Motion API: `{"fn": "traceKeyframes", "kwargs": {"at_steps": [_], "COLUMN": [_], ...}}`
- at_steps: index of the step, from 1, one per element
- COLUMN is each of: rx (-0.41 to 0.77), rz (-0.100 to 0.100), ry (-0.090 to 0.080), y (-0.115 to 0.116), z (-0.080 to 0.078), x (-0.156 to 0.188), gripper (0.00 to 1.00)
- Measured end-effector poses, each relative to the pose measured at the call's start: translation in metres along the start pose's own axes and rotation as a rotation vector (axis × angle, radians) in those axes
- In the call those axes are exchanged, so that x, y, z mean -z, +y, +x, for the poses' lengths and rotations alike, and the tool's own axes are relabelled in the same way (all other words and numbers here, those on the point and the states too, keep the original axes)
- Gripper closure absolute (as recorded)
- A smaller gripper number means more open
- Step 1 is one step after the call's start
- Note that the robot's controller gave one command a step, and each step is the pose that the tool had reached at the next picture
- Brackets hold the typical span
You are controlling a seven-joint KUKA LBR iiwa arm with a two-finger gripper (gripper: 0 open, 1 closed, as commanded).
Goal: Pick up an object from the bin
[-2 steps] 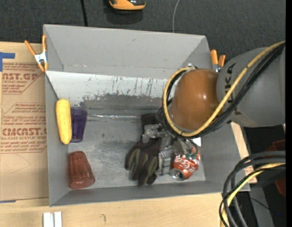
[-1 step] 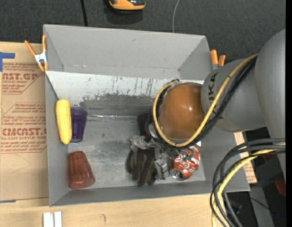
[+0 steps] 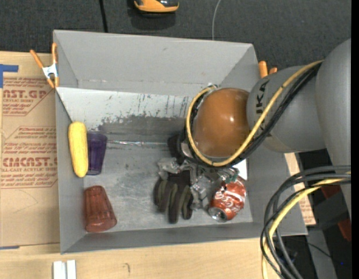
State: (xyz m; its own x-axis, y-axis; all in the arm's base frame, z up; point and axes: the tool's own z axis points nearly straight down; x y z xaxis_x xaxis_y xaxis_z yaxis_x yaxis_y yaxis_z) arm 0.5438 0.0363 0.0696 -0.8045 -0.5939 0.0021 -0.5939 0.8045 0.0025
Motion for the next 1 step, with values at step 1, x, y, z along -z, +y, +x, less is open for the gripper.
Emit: {"fn": "traceKeyframes", "kwargs": {"at_steps": [1], "rx": [-0.045], "rz": [0.003], "ry": [-0.009], "y": [0.0075], "z": [0.0070], "x": [0.0013], "gripper": [0.00]}}
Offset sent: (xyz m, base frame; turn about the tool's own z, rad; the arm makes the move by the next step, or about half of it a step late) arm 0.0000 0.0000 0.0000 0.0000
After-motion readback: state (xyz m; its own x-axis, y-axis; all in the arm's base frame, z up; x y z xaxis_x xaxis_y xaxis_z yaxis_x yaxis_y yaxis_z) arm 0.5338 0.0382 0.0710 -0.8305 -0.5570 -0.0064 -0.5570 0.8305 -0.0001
